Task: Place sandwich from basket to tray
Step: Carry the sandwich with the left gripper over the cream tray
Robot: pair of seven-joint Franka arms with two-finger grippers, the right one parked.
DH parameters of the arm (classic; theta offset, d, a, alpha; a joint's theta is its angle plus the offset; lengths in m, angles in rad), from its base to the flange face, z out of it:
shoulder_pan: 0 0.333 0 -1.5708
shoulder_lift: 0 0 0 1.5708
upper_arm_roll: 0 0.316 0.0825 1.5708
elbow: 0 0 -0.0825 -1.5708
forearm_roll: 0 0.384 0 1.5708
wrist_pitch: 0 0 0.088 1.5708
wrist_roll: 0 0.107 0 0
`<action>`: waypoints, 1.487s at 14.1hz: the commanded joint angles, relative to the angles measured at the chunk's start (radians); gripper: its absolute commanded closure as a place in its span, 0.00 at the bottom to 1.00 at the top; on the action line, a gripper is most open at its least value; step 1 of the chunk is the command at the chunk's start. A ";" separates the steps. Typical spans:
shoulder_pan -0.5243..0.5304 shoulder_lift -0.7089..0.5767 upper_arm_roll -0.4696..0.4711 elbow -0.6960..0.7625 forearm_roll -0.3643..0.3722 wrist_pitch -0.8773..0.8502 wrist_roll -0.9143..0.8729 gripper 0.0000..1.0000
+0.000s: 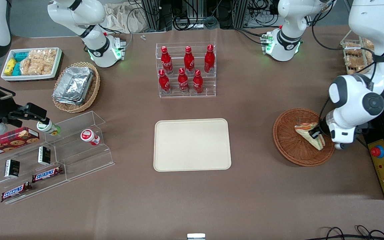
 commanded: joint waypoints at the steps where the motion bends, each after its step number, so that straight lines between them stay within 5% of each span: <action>1: 0.027 -0.033 -0.008 0.114 -0.008 -0.171 0.081 0.91; 10: -0.099 0.004 -0.116 0.598 0.001 -0.649 0.195 0.87; 14: -0.315 0.068 -0.135 0.600 0.003 -0.643 0.155 0.88; 21: -0.524 0.301 -0.135 0.618 -0.008 -0.412 0.068 0.79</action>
